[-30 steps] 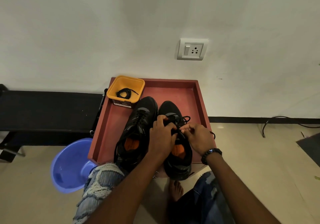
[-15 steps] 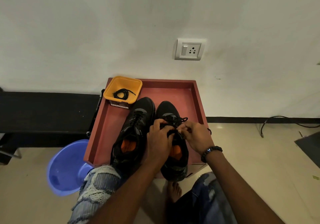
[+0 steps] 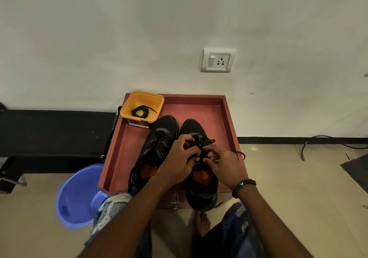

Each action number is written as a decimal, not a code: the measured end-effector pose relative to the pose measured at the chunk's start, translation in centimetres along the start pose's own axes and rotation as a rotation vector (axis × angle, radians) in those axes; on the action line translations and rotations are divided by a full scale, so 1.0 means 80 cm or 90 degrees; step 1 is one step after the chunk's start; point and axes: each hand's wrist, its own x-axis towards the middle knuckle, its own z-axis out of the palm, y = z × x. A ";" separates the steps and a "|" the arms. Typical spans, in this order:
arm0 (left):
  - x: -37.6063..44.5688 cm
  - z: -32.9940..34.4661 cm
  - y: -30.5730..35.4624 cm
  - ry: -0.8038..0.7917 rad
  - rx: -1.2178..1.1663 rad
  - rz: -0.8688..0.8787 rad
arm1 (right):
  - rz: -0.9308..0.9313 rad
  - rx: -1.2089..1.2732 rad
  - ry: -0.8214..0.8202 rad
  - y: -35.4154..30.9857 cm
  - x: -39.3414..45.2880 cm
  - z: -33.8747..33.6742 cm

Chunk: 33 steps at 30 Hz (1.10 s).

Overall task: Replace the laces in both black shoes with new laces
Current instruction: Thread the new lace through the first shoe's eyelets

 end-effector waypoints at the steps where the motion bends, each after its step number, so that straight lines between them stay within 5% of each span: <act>1: -0.003 -0.004 -0.001 0.007 -0.002 0.004 | 0.003 -0.001 0.007 -0.001 -0.001 0.002; 10: 0.007 -0.001 0.044 -0.026 0.344 -0.042 | -0.057 -0.177 0.057 -0.013 -0.010 0.022; 14: 0.000 0.001 0.031 0.030 0.112 -0.013 | -0.042 -0.172 0.046 -0.007 -0.007 0.014; 19: -0.011 -0.002 0.016 0.078 -0.164 -0.203 | -0.059 -0.212 0.069 -0.011 -0.006 0.014; 27: 0.000 0.015 0.036 -0.073 -0.038 -0.217 | -0.138 -0.187 0.157 -0.045 -0.018 0.010; 33: 0.000 0.009 0.023 -0.064 -0.031 -0.184 | -0.107 -0.037 0.052 -0.030 -0.025 0.016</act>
